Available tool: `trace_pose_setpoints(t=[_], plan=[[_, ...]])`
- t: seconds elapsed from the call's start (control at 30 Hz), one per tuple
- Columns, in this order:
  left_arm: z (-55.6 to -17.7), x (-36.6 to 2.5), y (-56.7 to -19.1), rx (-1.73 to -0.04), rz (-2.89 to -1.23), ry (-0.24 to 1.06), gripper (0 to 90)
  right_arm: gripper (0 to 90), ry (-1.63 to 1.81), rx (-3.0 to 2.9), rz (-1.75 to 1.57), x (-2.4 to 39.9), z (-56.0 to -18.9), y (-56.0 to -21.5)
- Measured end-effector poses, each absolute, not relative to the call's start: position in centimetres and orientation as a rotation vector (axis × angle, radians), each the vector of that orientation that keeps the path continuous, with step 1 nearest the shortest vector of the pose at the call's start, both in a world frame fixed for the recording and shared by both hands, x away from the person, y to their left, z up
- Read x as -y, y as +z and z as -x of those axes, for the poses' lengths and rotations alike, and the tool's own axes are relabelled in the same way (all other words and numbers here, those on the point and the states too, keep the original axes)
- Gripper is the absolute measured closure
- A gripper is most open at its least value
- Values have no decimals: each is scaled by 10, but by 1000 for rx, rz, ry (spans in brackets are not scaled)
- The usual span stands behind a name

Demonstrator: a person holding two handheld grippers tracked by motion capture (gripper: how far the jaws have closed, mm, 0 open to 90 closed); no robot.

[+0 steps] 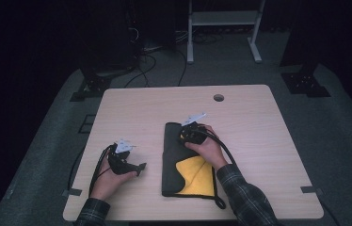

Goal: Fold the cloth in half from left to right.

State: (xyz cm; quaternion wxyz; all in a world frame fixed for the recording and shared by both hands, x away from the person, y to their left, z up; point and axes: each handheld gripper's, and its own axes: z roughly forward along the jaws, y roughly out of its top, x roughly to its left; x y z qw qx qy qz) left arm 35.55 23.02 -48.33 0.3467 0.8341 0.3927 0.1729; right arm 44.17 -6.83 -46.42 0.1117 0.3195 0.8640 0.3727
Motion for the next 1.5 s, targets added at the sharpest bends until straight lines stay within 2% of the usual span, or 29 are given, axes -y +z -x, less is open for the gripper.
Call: trace_pose_setpoints(t=[0.2, 0.33, 0.73, 1.13, 1.17, 1.33, 1.5], plan=[[-355, -230, -483, -1020, -2163, 450, 0, 817, 1066, -2526, -941, 69, -443, -467], [-355, -230, -483, -1021, -2164, 449, 0, 839, 1119, -2511, -976, 74, -443, -462], [-355, -230, -484, -1024, -2160, 453, 0, 838, 1205, -2354, -1090, 120, -456, -435], [-355, -229, -484, -1026, -2158, 453, 0, 826, 1082, -2285, -1250, 158, -480, -461], [-355, -229, -484, -1026, -2158, 453, 0, 820, 1063, -2282, -1257, 159, -482, -464], [-355, -229, -484, -1027, -2158, 454, 0, 679, 1069, -2224, -1324, 171, -484, -469], [-355, -229, -484, -1027, -2158, 454, 0, 649, 1146, -2174, -1327, 188, -477, -457]])
